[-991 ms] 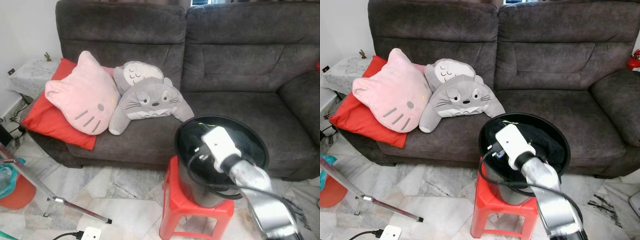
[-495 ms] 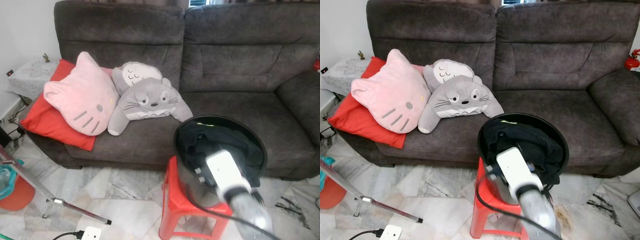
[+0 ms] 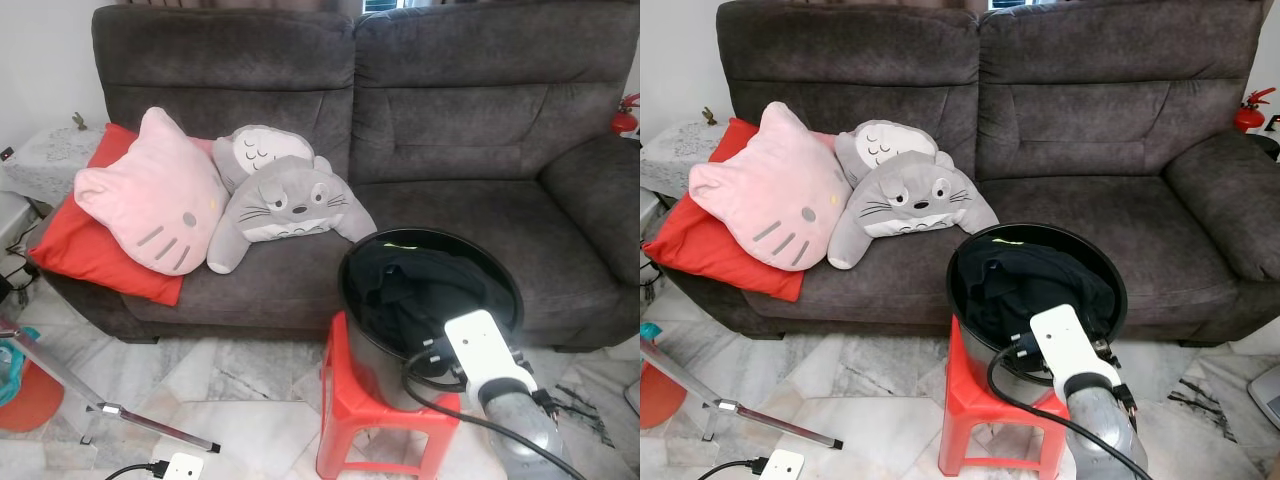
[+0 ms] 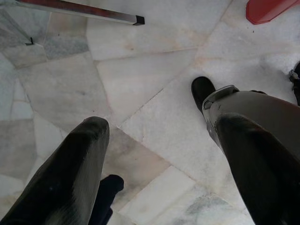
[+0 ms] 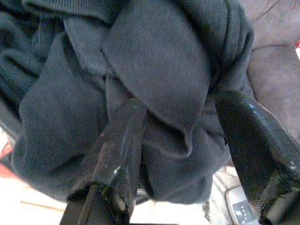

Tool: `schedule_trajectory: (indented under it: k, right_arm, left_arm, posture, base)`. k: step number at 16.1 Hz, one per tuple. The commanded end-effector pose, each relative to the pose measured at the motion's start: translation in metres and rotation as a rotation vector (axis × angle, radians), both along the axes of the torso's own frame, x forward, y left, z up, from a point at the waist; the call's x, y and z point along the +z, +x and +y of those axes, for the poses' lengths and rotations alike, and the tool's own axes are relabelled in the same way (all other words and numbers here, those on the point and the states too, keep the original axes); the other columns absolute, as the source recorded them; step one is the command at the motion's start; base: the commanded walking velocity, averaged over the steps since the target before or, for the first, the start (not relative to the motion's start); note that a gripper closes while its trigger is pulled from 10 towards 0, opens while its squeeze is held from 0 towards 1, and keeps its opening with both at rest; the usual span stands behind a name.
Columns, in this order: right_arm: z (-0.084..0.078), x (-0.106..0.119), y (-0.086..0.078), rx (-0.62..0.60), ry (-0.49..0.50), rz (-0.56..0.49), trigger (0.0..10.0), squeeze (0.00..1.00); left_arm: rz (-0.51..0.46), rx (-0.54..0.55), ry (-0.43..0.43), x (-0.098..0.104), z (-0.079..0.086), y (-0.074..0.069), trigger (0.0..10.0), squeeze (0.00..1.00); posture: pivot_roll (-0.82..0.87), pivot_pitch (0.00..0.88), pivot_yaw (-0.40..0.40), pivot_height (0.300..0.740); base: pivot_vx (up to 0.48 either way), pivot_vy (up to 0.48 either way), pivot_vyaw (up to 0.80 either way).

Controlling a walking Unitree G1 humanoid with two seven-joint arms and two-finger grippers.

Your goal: Hang hanger

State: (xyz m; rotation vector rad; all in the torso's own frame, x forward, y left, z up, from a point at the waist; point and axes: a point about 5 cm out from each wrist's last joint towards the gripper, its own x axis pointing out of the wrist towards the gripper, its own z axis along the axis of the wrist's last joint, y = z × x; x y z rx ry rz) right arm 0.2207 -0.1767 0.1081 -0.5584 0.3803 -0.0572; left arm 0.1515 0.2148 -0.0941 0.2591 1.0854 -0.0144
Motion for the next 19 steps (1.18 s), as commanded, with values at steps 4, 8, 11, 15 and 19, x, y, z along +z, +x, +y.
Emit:
schedule_trajectory:
  k: [4, 8, 11, 15, 19]
  right_arm:
    - [-0.005, -0.004, 0.007, -0.006, -0.012, 0.018, 10.0, 0.00]
    - [-0.002, -0.008, 0.015, 0.059, -0.032, 0.053, 10.0, 0.00]
    - [-0.001, -0.006, 0.020, 0.060, -0.038, 0.041, 10.0, 0.00]
    - [-0.005, 0.008, 0.031, 0.010, -0.042, -0.075, 10.0, 0.00]
    - [-0.001, 0.013, 0.037, 0.042, -0.004, -0.124, 10.0, 0.00]
  left_arm:
    - [0.017, -0.014, 0.007, -0.001, 0.000, -0.003, 10.0, 0.00]
    - [0.018, -0.017, 0.007, -0.002, 0.000, -0.004, 10.0, 0.00]
    - [0.017, -0.014, 0.005, -0.001, 0.000, -0.004, 10.0, 0.00]
    - [0.015, -0.008, 0.004, -0.001, 0.000, -0.003, 10.0, 0.00]
    - [0.014, -0.007, 0.003, -0.002, -0.001, -0.003, 10.0, 0.00]
  posture:
    - [-0.22, 0.000, 0.042, 0.740]
    - [-0.22, 0.000, 0.036, 0.740]
    - [-0.21, 0.000, 0.031, 0.740]
    - [-0.21, 0.000, 0.030, 0.740]
    - [-0.21, 0.000, 0.026, 0.740]
  base:
    - [0.000, 0.000, 0.00]
    - [0.000, 0.000, 0.00]
    - [0.000, 0.000, 0.00]
    - [0.000, 0.000, 0.00]
    - [0.000, 0.000, 0.00]
